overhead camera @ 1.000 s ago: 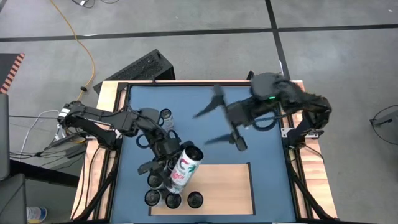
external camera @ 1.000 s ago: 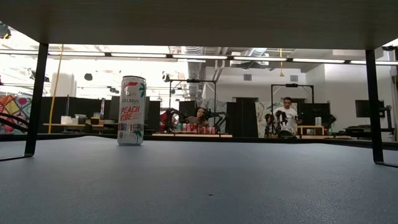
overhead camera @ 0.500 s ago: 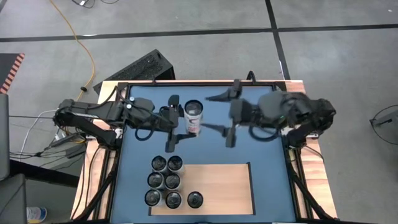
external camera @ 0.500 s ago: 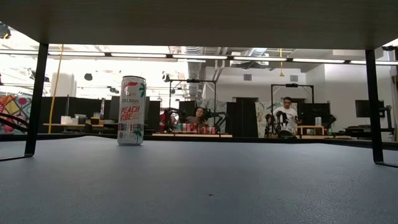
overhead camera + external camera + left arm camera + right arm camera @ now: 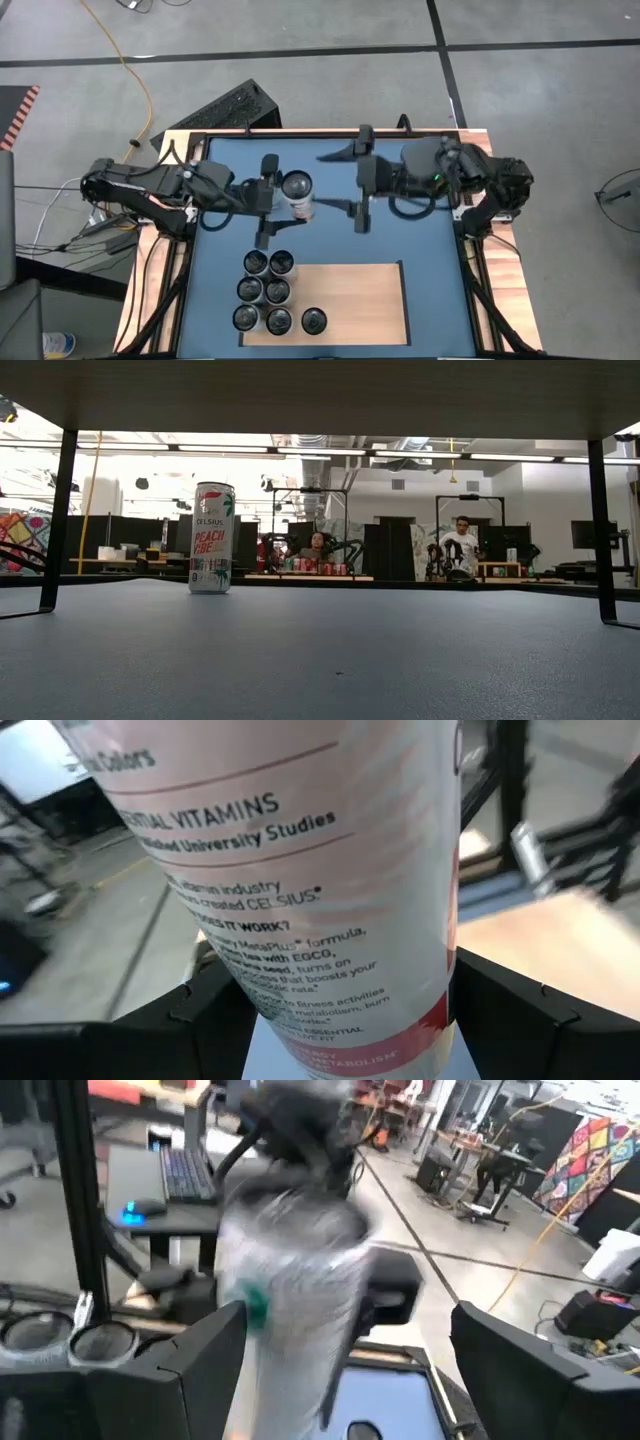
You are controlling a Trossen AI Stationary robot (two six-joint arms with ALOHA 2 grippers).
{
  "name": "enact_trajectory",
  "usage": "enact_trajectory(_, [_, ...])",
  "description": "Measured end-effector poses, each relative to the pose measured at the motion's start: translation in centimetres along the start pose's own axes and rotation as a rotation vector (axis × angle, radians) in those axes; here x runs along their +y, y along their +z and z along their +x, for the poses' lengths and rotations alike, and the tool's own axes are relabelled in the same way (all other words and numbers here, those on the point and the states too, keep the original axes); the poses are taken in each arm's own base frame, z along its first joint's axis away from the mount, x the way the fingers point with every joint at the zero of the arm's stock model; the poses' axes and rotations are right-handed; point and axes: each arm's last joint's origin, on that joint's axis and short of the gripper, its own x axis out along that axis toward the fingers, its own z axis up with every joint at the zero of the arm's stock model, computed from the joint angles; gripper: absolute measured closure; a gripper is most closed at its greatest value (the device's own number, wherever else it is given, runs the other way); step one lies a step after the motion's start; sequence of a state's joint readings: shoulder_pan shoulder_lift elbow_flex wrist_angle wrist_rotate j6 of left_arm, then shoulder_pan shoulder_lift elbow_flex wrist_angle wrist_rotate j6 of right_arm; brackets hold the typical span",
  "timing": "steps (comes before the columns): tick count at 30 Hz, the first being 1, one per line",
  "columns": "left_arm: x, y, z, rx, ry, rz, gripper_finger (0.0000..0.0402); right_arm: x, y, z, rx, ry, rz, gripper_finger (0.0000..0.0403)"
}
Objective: Place canned beverage on shelf
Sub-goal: Put the right white pink soda can on the shelf aligned with the other white pink soda can
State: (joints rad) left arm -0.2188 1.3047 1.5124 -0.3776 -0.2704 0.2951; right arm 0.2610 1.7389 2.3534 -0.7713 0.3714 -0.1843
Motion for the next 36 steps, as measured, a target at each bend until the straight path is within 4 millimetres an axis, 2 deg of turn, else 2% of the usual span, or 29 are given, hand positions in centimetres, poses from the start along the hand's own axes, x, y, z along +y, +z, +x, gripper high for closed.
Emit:
enact_trajectory(8, [-0.4,-0.9,0.3,0.084,0.026,0.082,0.0129,-0.3,-0.6,0.1,0.037,0.098,0.001,0.0069])
enact_trajectory(15, [-0.4,-1.4,0.3,0.136,0.053,0.101,0.0129,-0.3,-1.3,0.1,0.115,0.072,-0.046,0.0069])
enact_trajectory(22, [-0.5,-0.9,0.3,0.074,0.017,0.076,0.0129,-0.4,-1.8,1.3,0.120,0.110,-0.037,0.0069])
enact_trajectory(26, [-0.5,-0.9,0.3,0.076,0.020,0.075,0.0129,-1.1,-1.1,1.5,0.019,0.205,-0.003,0.0069])
enact_trajectory(36, [-0.3,-0.4,0.3,0.031,0.039,0.076,0.0129,-1.3,-1.7,2.8,0.018,0.254,-0.025,0.0069])
